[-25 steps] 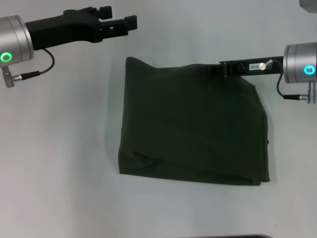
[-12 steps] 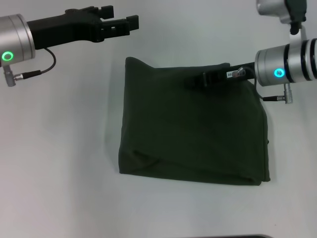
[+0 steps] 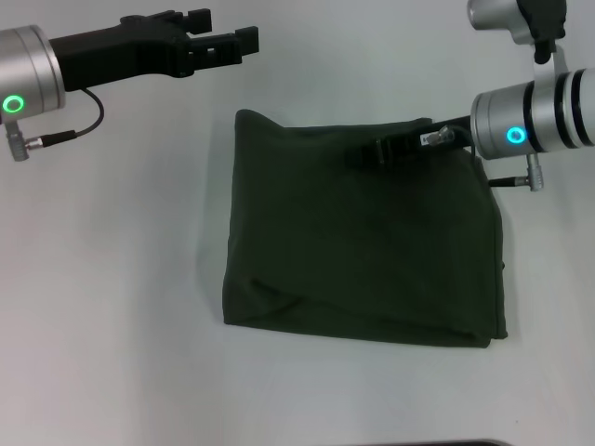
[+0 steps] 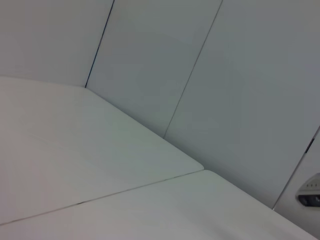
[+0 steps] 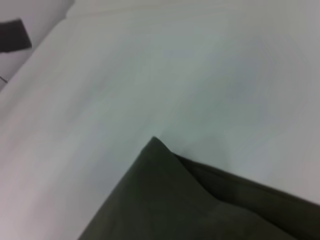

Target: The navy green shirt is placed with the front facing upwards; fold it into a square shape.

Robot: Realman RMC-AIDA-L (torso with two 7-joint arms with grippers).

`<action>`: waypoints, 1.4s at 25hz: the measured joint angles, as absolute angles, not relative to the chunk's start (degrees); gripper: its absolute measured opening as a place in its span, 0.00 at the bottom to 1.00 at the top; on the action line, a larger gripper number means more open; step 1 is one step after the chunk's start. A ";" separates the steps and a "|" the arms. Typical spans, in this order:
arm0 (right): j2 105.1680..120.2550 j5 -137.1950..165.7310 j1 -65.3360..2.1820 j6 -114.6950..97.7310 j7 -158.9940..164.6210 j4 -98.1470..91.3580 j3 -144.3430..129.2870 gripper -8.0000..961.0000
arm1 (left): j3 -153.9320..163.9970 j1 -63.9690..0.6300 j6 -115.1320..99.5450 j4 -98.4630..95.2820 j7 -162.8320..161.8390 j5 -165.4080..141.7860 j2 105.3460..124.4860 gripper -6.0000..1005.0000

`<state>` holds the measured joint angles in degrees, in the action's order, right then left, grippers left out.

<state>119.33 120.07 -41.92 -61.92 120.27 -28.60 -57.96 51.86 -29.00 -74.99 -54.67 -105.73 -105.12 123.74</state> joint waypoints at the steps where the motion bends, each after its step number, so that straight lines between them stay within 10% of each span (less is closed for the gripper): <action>1: 119.38 120.00 -41.80 -62.41 120.26 -29.27 -57.95 0.02 | 51.85 -29.01 -74.93 -54.66 -105.73 -105.12 123.74 0.90; 35: 119.89 111.81 -44.74 -63.43 115.18 -26.30 -66.16 0.02 | 51.86 -27.83 -73.57 -54.83 -104.95 -104.76 123.66 0.90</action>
